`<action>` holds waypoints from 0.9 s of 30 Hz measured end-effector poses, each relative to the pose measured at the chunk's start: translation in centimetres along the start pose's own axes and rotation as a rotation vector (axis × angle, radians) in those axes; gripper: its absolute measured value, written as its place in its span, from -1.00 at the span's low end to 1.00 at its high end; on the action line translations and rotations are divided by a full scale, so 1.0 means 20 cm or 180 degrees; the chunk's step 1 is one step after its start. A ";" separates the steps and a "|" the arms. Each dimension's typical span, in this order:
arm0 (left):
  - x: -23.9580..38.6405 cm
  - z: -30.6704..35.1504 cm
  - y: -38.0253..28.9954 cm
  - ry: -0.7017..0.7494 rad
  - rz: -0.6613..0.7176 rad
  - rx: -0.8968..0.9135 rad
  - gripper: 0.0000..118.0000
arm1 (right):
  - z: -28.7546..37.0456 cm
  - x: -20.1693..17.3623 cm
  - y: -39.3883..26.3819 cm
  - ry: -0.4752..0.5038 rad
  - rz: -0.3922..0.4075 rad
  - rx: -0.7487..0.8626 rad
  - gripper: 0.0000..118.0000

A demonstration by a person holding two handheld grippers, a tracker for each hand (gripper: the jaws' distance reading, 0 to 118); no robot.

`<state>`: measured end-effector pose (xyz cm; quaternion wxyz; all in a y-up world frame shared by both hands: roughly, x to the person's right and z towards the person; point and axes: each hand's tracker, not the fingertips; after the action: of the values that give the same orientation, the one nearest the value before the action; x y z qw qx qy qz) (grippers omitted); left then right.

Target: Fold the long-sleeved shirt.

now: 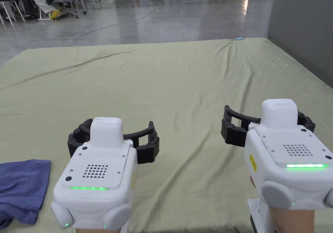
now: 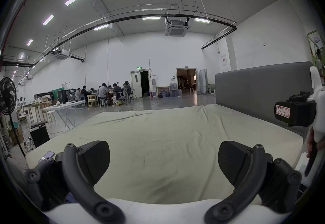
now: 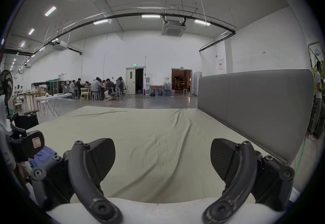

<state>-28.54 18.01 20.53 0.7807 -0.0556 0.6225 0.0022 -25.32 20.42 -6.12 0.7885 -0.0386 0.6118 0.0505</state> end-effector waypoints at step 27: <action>-0.01 0.00 0.02 -0.0057 0.0029 0.0034 0.99 | -0.04 -0.05 0.03 -0.0081 -0.0093 -0.0281 0.85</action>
<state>-28.61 18.46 20.64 0.7865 -0.0486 0.6157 0.0030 -26.32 20.84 -5.35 0.7944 -0.0816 0.5982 0.0664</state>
